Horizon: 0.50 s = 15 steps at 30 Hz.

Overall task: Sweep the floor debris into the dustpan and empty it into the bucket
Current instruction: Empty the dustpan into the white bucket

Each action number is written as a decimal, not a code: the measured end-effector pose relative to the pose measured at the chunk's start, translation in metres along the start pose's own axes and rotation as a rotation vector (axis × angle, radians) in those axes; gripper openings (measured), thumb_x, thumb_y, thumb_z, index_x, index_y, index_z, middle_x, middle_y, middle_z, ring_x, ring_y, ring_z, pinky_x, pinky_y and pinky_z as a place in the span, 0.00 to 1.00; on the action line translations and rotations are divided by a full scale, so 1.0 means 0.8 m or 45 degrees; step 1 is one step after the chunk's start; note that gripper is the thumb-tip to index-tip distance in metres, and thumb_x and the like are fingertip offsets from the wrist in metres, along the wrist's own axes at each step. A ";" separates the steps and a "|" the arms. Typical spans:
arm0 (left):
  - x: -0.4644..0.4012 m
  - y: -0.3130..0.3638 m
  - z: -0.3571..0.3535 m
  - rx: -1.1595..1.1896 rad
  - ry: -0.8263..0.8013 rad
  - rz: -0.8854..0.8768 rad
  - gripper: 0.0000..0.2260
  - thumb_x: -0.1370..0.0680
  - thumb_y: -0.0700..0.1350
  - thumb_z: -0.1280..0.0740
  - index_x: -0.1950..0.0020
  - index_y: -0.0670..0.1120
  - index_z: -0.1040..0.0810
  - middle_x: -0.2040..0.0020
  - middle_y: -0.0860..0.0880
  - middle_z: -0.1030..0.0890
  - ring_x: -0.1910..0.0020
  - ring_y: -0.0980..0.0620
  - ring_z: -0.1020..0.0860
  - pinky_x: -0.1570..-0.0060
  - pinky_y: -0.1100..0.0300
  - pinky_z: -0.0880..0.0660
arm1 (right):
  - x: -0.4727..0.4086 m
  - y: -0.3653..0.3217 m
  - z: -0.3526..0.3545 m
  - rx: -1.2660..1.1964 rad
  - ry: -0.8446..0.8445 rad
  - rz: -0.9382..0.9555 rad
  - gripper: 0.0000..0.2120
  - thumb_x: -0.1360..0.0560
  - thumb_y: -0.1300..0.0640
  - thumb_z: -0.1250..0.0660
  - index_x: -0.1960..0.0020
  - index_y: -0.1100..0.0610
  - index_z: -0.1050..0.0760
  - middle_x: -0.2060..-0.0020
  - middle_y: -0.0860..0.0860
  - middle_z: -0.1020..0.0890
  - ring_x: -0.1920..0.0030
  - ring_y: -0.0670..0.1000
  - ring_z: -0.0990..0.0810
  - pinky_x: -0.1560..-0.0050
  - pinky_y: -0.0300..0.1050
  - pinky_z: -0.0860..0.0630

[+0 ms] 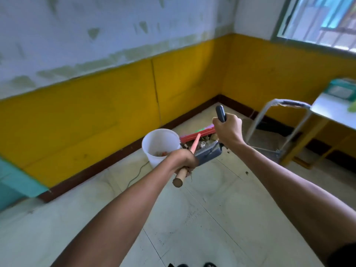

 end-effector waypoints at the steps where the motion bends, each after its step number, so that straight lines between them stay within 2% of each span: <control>1: -0.004 -0.005 0.007 0.086 0.039 0.010 0.18 0.23 0.34 0.43 0.32 0.37 0.35 0.66 0.43 0.28 0.75 0.51 0.30 0.84 0.69 0.33 | -0.009 -0.009 -0.008 -0.002 -0.031 0.034 0.13 0.29 0.59 0.35 0.71 0.55 0.33 0.75 0.48 0.29 0.79 0.44 0.35 0.81 0.34 0.35; 4: -0.020 -0.027 0.021 0.290 0.145 0.011 0.17 0.24 0.34 0.45 0.34 0.40 0.33 0.67 0.44 0.28 0.75 0.51 0.30 0.81 0.68 0.31 | -0.031 -0.030 -0.033 0.059 -0.156 0.162 0.10 0.29 0.59 0.36 0.68 0.58 0.30 0.74 0.50 0.28 0.78 0.47 0.33 0.78 0.39 0.33; 7: -0.033 -0.044 0.031 0.525 0.249 0.049 0.09 0.24 0.34 0.46 0.48 0.42 0.30 0.67 0.44 0.28 0.75 0.51 0.31 0.80 0.67 0.31 | -0.052 -0.041 -0.054 0.172 -0.338 0.316 0.08 0.27 0.60 0.36 0.64 0.60 0.29 0.70 0.54 0.26 0.75 0.51 0.31 0.75 0.43 0.31; 8: -0.036 -0.049 0.032 0.591 0.270 0.070 0.09 0.25 0.33 0.46 0.50 0.42 0.30 0.68 0.44 0.29 0.76 0.51 0.31 0.80 0.67 0.32 | -0.059 -0.043 -0.059 0.216 -0.400 0.357 0.08 0.26 0.60 0.36 0.64 0.60 0.29 0.69 0.55 0.25 0.75 0.51 0.31 0.74 0.43 0.31; 12: -0.056 -0.069 0.041 0.752 0.335 0.113 0.21 0.27 0.33 0.48 0.36 0.44 0.32 0.63 0.44 0.28 0.76 0.53 0.32 0.80 0.67 0.32 | -0.090 -0.041 -0.067 0.340 -0.573 0.523 0.07 0.25 0.61 0.35 0.62 0.59 0.28 0.69 0.54 0.24 0.75 0.48 0.29 0.75 0.41 0.30; 15: -0.072 -0.078 0.040 0.875 0.339 0.157 0.22 0.26 0.34 0.48 0.32 0.43 0.34 0.65 0.46 0.28 0.77 0.54 0.33 0.80 0.67 0.32 | -0.113 -0.040 -0.078 0.457 -0.679 0.652 0.04 0.25 0.63 0.35 0.59 0.59 0.27 0.68 0.55 0.22 0.74 0.49 0.28 0.73 0.43 0.29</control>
Point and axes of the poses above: each hand's wrist, its own x-axis away from the middle knuckle, its own z-axis out of the back of the hand, y = z × x, the point moved 1 cm from there along -x, towards the middle knuckle
